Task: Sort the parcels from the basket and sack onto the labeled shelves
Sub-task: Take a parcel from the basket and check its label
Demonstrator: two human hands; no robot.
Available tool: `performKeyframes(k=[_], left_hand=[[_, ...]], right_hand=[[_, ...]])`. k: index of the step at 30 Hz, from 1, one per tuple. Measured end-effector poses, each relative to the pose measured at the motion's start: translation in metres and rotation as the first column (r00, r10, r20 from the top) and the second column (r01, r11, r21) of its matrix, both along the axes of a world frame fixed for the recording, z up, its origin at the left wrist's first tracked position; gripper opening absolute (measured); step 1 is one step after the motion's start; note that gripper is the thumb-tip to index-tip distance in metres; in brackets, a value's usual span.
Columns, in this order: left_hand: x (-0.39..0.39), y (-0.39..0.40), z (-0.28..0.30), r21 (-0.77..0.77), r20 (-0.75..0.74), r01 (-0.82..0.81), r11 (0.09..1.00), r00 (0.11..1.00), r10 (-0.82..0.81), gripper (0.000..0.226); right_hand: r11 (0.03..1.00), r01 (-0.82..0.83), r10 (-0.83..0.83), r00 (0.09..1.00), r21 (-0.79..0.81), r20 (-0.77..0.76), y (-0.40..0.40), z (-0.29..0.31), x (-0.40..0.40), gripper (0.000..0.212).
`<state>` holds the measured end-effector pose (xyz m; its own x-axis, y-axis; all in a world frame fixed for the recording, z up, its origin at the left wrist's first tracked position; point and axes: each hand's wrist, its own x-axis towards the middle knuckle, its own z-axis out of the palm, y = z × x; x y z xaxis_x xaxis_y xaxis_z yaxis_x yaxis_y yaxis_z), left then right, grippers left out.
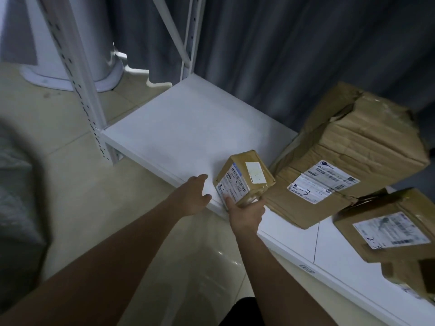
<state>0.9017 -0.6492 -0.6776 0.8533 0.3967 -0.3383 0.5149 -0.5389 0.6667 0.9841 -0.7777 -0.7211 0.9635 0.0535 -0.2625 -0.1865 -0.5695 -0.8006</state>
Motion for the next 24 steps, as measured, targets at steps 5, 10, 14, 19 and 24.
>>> performKeyframes(k=[5,10,14,19,24], left_hand=[[-0.015,0.007,0.005,0.013,0.004,-0.051,0.999,0.999,0.05,0.053],[-0.029,0.008,0.006,0.004,0.015,-0.054,0.999,0.998,0.054,0.05],[-0.043,0.015,0.001,-0.006,0.019,-0.07,0.998,0.997,0.07,0.05],[-0.056,0.023,-0.007,0.027,-0.016,-0.061,0.998,0.998,0.062,0.051],[-0.066,0.03,-0.012,0.066,-0.052,-0.037,0.997,0.998,0.041,0.05]], right_hand=[[0.996,0.071,-0.075,0.995,-0.053,-0.071,0.012,-0.008,-0.016,0.077],[0.991,0.123,-0.127,0.986,-0.048,-0.108,0.036,-0.005,-0.008,0.065],[0.989,0.114,-0.121,0.991,-0.093,-0.065,0.052,-0.003,0.009,0.06],[0.977,0.116,-0.121,0.992,-0.181,-0.017,0.064,-0.005,0.035,0.066],[0.977,0.104,-0.104,0.995,-0.184,0.01,0.07,-0.001,0.058,0.068]])
